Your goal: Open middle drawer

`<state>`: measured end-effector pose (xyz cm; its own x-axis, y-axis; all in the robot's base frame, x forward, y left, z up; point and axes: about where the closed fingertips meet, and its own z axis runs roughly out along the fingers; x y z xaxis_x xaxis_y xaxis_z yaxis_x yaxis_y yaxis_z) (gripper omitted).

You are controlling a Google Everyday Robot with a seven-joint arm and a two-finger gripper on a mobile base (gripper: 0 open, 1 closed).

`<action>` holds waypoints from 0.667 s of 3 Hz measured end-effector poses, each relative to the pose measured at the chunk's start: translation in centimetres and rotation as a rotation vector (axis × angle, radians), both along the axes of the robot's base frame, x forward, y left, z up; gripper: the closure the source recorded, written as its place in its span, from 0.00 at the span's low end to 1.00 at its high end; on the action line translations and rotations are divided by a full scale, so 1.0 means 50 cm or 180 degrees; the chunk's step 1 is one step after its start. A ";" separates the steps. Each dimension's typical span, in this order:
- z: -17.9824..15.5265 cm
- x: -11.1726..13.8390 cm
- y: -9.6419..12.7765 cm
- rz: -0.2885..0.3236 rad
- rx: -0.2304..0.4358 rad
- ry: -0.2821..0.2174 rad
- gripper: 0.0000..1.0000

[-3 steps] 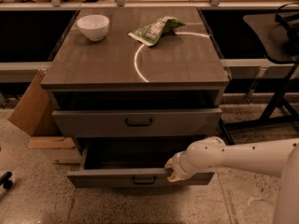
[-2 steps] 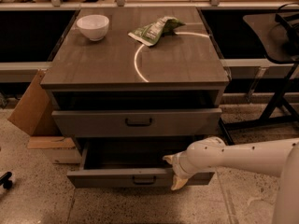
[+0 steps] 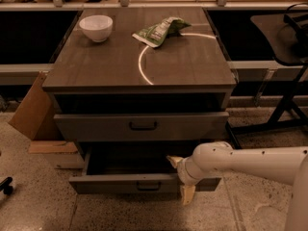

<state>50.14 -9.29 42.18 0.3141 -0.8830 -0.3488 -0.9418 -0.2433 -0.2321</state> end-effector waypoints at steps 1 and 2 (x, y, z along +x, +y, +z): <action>-0.004 -0.022 -0.009 0.0049 0.0055 0.0188 0.00; -0.013 -0.052 -0.023 0.0011 0.0043 0.0340 0.18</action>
Offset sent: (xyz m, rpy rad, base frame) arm -0.0441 -0.0210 -0.0104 0.0075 0.1662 -0.0191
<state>47.54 -10.42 41.51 0.2776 -0.8770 -0.3923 -0.9605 -0.2442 -0.1338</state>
